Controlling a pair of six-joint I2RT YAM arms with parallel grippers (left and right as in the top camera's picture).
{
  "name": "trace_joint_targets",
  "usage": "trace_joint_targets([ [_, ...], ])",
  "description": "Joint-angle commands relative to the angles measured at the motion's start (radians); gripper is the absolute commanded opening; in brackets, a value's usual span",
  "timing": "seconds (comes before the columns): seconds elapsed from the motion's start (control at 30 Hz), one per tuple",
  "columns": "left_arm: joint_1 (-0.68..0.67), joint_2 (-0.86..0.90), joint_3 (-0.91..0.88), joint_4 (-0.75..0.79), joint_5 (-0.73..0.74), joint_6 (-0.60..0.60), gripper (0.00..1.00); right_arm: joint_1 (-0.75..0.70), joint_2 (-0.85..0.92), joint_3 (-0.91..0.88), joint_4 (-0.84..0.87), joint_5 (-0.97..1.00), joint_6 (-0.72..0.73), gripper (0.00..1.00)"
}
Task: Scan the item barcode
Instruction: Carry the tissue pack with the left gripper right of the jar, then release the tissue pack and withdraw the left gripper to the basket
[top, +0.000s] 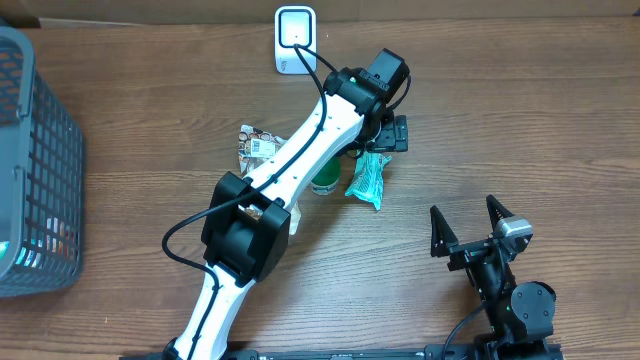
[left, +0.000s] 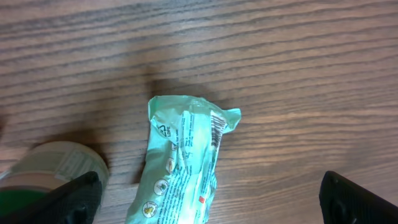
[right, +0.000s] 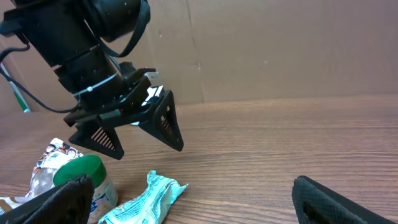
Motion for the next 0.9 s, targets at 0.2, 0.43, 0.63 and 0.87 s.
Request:
trace_joint_targets([
  [0.2,0.123,-0.109,0.353,-0.272,-0.159,0.103,1.0,0.004,-0.009,-0.011,0.005,-0.003,-0.004,1.0],
  [0.43,0.356,-0.293,0.472,-0.484,-0.279,0.103,1.0,0.004,-0.009,-0.011,0.005,-0.003,-0.004,1.0],
  [0.63,0.657,-0.437,0.471,-0.557,-0.267,0.148,1.0,0.004,-0.009,-0.011,0.005,-0.003,-0.004,1.0],
  [0.87,1.053,-0.497,0.462,-0.557,-0.038,0.29,1.0,0.004,-0.009,-0.011,0.005,-0.003,-0.004,1.0],
])
